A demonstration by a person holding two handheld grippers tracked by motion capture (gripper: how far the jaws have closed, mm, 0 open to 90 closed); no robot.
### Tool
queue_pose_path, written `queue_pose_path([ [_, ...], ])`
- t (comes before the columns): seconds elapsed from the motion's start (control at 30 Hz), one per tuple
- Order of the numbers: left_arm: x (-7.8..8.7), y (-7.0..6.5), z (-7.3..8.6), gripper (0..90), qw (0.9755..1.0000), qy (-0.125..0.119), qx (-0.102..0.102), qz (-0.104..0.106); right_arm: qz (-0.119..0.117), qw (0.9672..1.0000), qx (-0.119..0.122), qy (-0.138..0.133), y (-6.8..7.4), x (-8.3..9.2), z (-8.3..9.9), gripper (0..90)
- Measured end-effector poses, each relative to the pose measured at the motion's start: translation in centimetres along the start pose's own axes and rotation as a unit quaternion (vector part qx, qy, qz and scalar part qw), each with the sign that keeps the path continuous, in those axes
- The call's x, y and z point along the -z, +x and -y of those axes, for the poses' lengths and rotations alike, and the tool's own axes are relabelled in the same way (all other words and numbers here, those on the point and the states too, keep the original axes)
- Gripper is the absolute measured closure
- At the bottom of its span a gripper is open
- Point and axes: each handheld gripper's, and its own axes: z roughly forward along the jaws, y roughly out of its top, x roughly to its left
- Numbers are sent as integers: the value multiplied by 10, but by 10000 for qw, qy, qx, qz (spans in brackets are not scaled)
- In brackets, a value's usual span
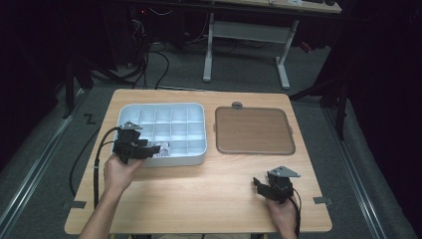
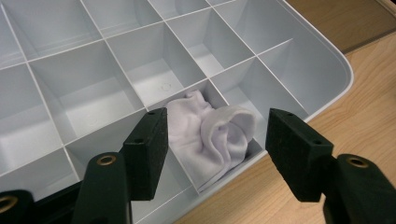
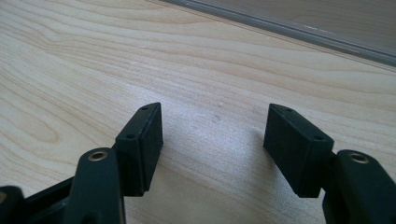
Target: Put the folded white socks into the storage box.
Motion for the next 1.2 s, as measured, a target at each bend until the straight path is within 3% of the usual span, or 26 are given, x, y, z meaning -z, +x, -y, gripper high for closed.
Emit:
queue_pose_path([
  [0.27,9,4,-3,396,9999,-141,96,24,10,10000,-14,3,0,0,0,380],
  [0.63,28,4,-5,404,9997,-256,17,-12,12,10000,-28,0,0,0,0,383],
  [0.83,45,6,-4,405,9991,-391,139,-51,18,10000,-18,-3,-1,0,0,385],
  [1.2,63,9,0,403,9980,-547,318,83,69,9999,-71,-14,-1,0,0,404],
])
